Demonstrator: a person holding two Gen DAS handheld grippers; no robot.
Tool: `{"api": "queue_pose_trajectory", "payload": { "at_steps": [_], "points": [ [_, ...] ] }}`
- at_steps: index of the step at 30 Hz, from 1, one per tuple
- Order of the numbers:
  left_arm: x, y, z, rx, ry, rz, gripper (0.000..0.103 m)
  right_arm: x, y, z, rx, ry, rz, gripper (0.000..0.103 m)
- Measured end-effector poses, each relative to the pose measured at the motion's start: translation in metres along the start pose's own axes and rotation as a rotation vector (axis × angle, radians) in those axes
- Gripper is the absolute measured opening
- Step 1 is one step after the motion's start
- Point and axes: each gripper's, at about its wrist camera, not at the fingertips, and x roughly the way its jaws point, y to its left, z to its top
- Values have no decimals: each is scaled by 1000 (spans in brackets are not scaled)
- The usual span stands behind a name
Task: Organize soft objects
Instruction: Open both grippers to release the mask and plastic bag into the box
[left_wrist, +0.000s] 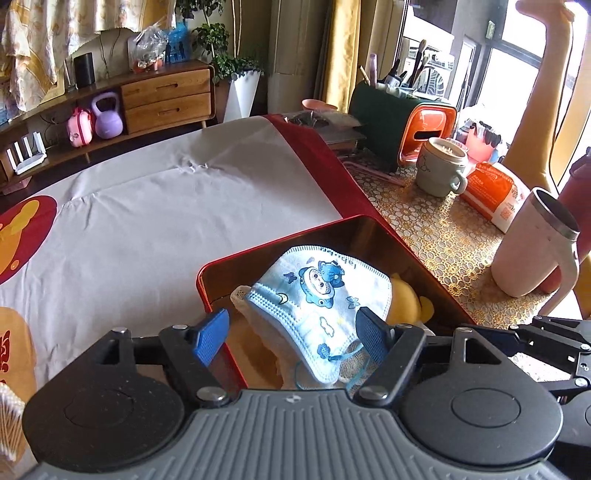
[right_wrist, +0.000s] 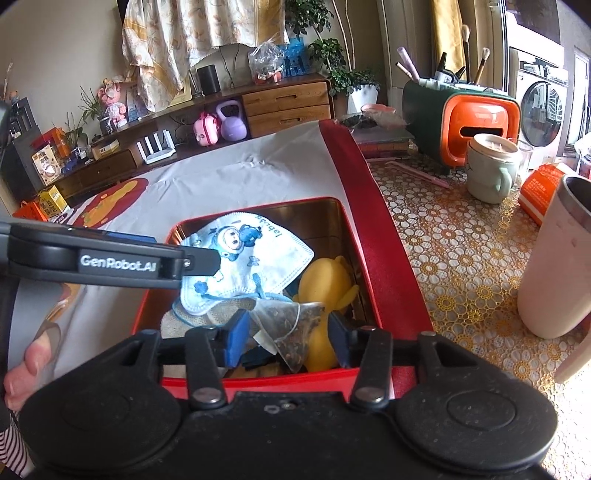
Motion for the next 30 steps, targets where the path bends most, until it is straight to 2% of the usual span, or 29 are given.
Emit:
{"api": "queue_pose_trajectory", "payload": {
  "at_steps": [6, 8, 15, 18, 30],
  "points": [
    [-28, 3, -3, 4, -28, -18, 76, -16, 9, 3, -7, -18, 8, 51],
    [-38, 3, -5, 9, -37, -21, 76, -23, 14, 4, -14, -25, 11, 56],
    [-78, 15, -12, 3, -73, -31, 76, -46, 35, 6, -42, -56, 15, 63],
    [-96, 22, -17, -11, -86, -36, 83, -56, 46, 7, -54, -66, 21, 64],
    [-158, 57, -44, -50, -129, -40, 86, -78, 97, 4, -101, -98, 77, 82]
  ]
}}
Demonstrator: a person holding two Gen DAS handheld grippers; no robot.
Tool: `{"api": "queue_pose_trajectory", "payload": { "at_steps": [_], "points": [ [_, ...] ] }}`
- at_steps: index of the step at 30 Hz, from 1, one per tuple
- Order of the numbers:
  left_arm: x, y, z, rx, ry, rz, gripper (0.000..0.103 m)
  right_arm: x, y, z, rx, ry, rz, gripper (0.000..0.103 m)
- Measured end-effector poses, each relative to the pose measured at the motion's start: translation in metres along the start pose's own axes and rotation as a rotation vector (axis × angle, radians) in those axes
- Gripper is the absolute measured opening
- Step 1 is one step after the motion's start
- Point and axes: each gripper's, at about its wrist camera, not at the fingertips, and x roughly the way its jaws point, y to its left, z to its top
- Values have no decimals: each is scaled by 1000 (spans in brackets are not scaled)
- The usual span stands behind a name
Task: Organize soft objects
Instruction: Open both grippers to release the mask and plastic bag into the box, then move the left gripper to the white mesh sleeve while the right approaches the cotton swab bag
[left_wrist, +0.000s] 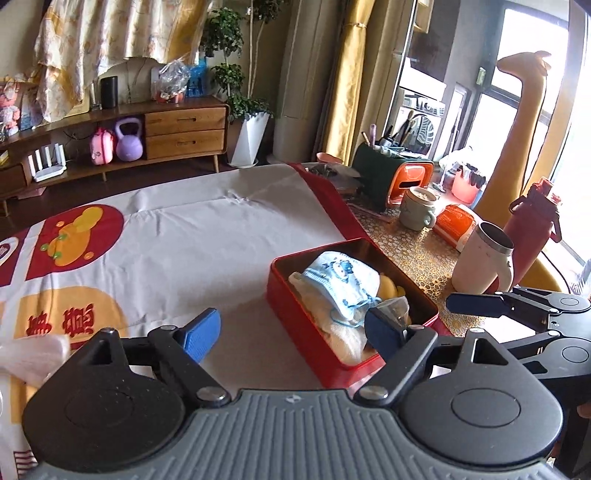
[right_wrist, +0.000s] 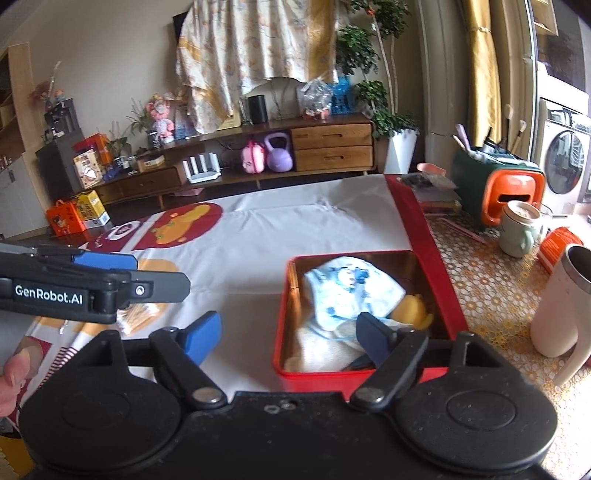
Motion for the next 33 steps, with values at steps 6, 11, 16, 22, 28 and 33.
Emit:
{"api": "queue_pose_trajectory", "payload": {
  "at_steps": [6, 11, 16, 22, 28, 33],
  "points": [
    [-24, 26, -11, -35, -8, 22, 95, 2, 32, 1, -23, 3, 42, 87],
    [-42, 53, -21, -68, -24, 32, 98, 7, 62, 3, -51, 2, 83, 90],
    [-58, 80, -33, -89, -25, 56, 99, 16, 90, 4, -73, 8, 122, 97],
    [-77, 119, -48, -113, -40, 95, 101, 29, 123, 3, -111, 19, 156, 101],
    [-89, 160, -61, -172, -38, 150, 102, 46, 147, -1, -132, 49, 175, 102],
    [-91, 198, -66, -223, -31, 197, 102, 62, 162, -5, -152, 80, 184, 102]
  ]
}}
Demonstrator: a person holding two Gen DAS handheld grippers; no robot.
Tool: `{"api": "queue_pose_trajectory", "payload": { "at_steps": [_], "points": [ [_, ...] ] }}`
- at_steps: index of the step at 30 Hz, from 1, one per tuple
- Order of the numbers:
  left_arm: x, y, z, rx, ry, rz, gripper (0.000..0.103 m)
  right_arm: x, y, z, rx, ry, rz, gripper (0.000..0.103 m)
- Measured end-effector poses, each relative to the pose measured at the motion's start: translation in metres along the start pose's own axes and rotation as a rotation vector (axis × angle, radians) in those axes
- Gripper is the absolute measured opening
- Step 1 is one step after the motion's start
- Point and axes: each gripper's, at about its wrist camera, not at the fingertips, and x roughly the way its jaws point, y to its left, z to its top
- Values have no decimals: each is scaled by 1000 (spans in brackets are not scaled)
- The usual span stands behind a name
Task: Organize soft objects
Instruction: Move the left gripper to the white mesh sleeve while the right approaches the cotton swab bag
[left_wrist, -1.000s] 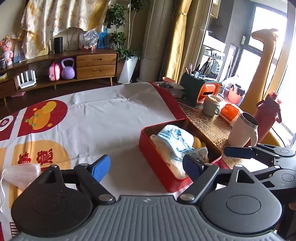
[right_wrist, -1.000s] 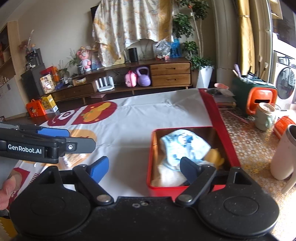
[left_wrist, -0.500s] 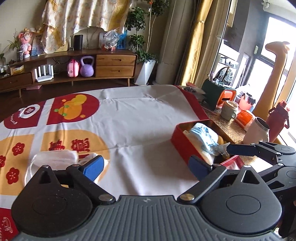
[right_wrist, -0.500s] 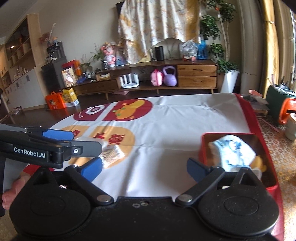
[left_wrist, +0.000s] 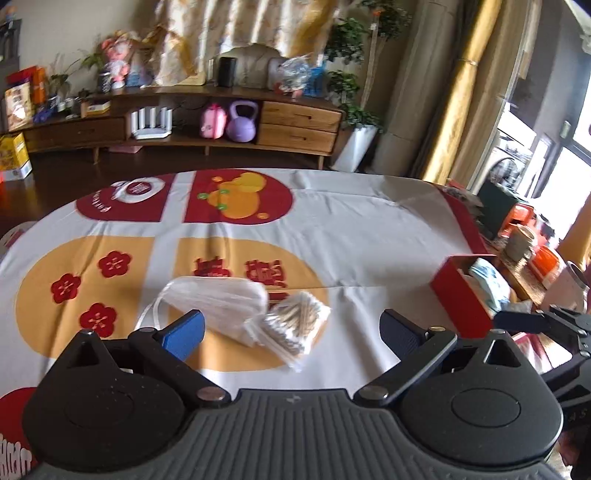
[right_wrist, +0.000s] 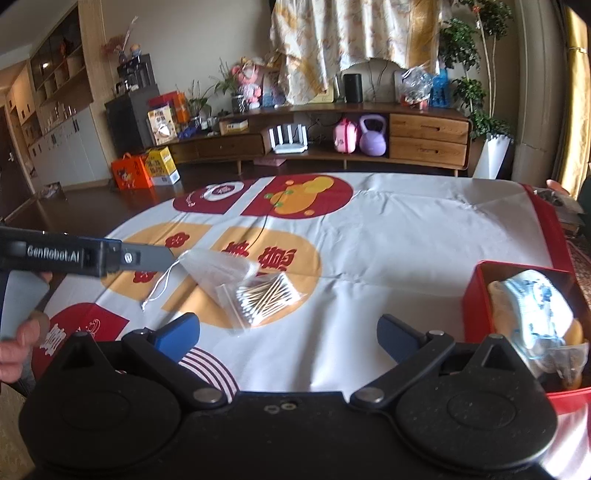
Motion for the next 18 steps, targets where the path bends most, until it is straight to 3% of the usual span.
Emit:
{"api": "queue_pose_trajectory", "payload": {
  "at_steps": [6, 11, 18],
  "points": [
    [21, 40, -8, -50, 36, 40, 102, 26, 14, -1, -47, 48, 31, 102],
    [48, 72, -14, -161, 90, 69, 102, 52, 23, 1, -68, 84, 51, 102],
    [80, 87, -10, -242, 106, 140, 102, 91, 33, 3, -128, 128, 68, 102]
  ]
}}
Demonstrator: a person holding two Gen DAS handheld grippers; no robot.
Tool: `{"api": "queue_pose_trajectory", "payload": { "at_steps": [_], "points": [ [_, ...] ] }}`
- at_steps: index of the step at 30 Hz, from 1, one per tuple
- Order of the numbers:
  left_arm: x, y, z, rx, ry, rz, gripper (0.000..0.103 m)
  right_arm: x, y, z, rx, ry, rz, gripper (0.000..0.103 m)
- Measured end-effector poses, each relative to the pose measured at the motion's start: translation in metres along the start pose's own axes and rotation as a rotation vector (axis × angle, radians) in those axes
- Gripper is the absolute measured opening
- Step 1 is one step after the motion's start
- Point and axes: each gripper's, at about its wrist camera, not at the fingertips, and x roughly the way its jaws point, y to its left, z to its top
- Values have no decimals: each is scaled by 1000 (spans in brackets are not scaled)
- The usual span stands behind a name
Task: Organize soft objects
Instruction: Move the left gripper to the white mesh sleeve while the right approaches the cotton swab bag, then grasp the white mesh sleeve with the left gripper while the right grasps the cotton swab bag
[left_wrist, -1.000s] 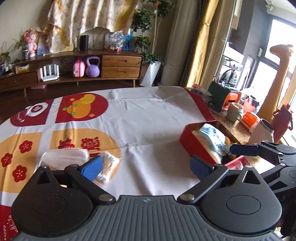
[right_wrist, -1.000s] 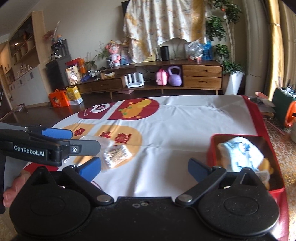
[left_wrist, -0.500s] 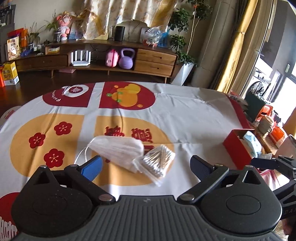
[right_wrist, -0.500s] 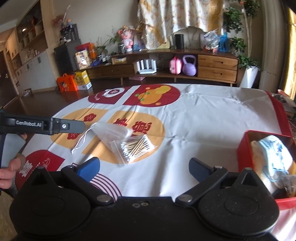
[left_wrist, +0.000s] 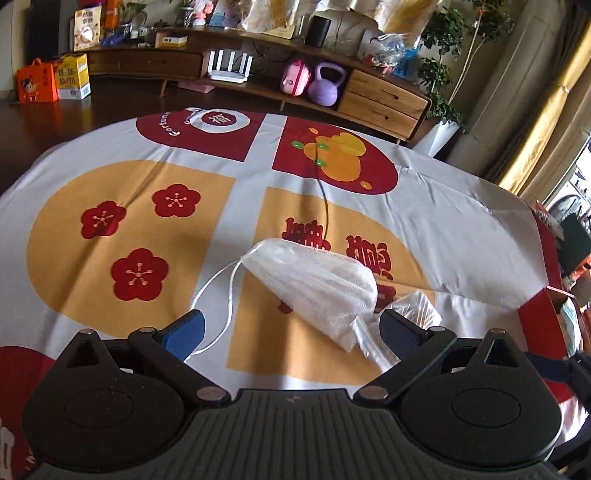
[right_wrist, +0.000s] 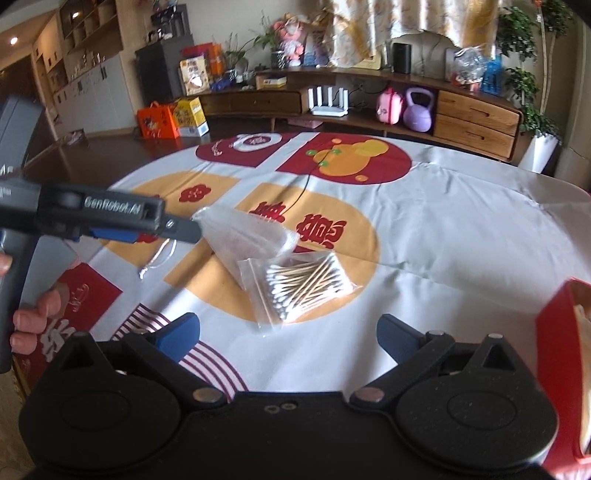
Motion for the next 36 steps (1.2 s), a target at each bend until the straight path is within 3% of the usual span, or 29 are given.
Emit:
{"api": "queue_pose_trajectory", "payload": {
  "at_steps": [18, 26, 29, 33, 36],
  "points": [
    [85, -16, 31, -190, 62, 92, 102, 76, -4, 19, -142, 23, 47, 102],
    [101, -26, 30, -139, 45, 135, 100, 98, -11, 19, -148, 35, 50, 102],
    [101, -31, 28, -108, 27, 153, 90, 101, -9, 17, -164, 34, 43, 99],
    [99, -37, 26, -65, 6, 159, 62, 102, -4, 14, -197, 32, 29, 95],
    [97, -40, 26, -49, -5, 142, 52, 101, -3, 12, -201, 31, 19, 88]
  ]
}}
